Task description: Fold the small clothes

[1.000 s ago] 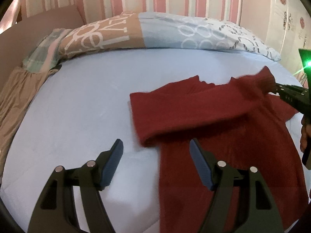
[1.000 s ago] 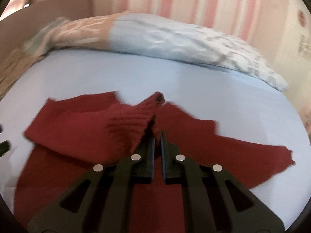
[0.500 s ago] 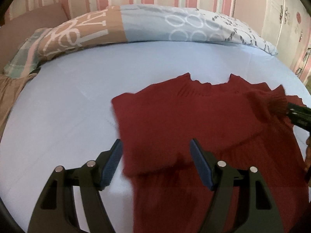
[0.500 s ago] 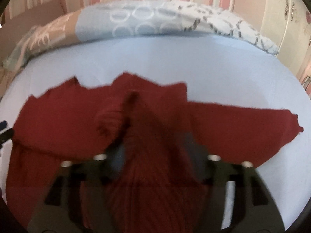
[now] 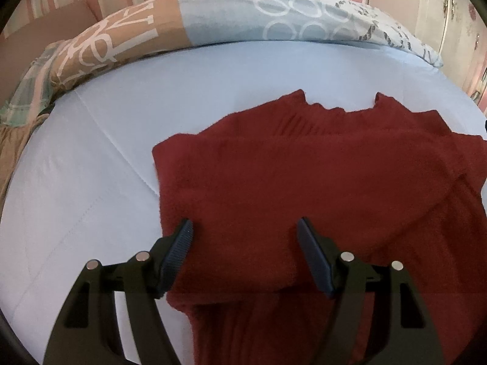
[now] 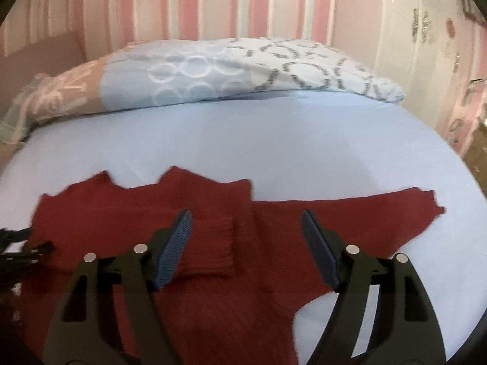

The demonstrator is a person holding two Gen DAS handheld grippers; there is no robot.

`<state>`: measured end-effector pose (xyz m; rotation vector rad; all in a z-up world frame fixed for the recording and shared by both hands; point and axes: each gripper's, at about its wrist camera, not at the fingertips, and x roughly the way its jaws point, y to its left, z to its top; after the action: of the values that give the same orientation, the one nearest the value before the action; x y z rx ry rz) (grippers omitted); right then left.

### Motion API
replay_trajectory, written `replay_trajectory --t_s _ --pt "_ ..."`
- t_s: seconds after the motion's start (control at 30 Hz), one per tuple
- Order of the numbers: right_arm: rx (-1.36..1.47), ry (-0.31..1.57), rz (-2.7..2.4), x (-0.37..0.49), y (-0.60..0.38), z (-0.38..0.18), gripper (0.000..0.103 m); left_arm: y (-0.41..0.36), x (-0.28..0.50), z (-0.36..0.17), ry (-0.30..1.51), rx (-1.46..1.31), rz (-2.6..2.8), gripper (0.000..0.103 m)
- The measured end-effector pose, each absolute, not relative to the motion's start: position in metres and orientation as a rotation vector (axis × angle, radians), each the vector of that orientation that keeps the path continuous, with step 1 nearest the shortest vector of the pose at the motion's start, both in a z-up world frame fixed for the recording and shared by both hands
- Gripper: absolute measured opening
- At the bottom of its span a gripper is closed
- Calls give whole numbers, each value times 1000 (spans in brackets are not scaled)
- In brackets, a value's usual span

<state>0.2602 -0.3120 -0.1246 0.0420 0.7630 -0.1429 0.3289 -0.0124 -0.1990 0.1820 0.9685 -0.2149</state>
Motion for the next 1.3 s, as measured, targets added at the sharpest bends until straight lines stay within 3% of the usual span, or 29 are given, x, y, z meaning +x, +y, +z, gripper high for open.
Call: replay_trajectory --t_s 0.07,0.13,0.23,0.5,0.57,0.67,1.3 --pt "18 850 -63 274 -298 -141 72 -12 329 -199 973 181 -211 72" --pt "24 929 -33 287 -290 -164 59 -10 329 -200 974 181 -201 72" --pt "74 1039 -72 301 -300 -198 53 -4 332 -204 993 167 -199 72" --pt "136 969 7 290 -316 -182 59 -2 323 -181 987 97 -212 72" --pt "95 884 -13 273 -326 -160 72 -5 318 -170 971 62 -210 85" --pt "78 815 -52 255 -351 -141 83 -17 310 -153 922 56 -193 86" --pt "182 860 -439 213 -580 -181 84 -209 312 -157 929 120 -300 86"
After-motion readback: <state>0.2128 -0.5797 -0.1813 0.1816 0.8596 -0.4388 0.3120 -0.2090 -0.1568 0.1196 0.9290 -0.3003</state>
